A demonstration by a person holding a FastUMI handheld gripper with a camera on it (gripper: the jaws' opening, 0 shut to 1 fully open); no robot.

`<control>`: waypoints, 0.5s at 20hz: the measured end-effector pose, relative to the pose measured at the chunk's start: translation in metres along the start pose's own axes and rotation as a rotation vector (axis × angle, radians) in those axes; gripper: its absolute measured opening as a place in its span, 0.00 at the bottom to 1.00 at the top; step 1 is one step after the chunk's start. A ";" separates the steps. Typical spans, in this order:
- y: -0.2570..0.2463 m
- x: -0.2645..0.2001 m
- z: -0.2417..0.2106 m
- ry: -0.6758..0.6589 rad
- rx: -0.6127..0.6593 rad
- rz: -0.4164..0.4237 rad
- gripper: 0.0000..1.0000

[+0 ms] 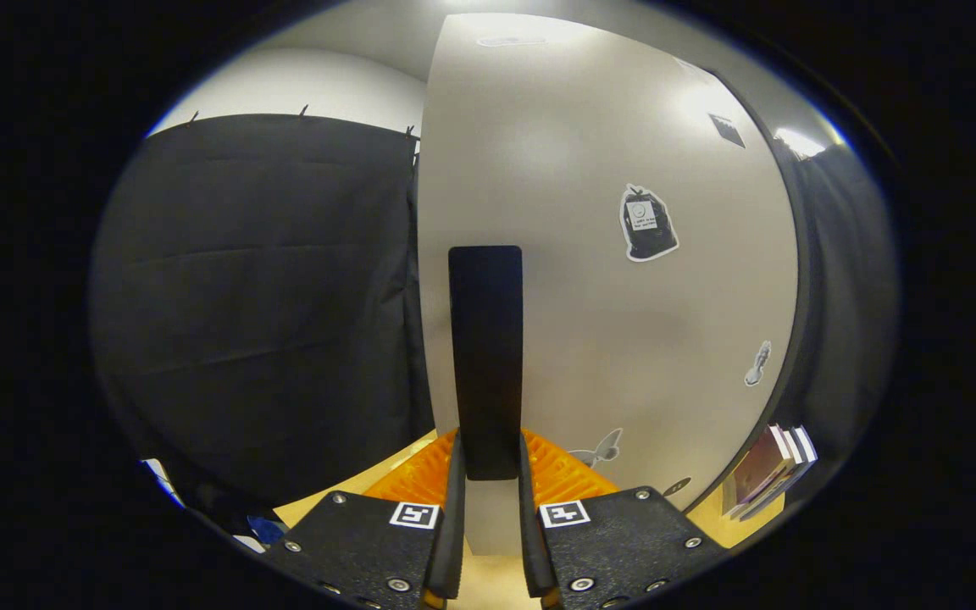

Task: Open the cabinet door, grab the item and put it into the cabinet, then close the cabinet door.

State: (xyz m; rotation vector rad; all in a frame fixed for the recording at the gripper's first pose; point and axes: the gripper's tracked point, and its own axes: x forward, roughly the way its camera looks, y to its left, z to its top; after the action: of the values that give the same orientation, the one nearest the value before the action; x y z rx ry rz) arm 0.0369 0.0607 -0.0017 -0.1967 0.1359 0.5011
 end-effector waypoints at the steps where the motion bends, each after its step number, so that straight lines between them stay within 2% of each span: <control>1: -0.002 -0.009 -0.003 -0.002 -0.010 0.011 0.29; 10: -0.033 -0.077 -0.012 0.024 0.009 0.160 0.29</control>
State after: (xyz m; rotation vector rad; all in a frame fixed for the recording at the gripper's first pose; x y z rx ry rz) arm -0.0145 -0.0055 0.0057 -0.1837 0.1779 0.6570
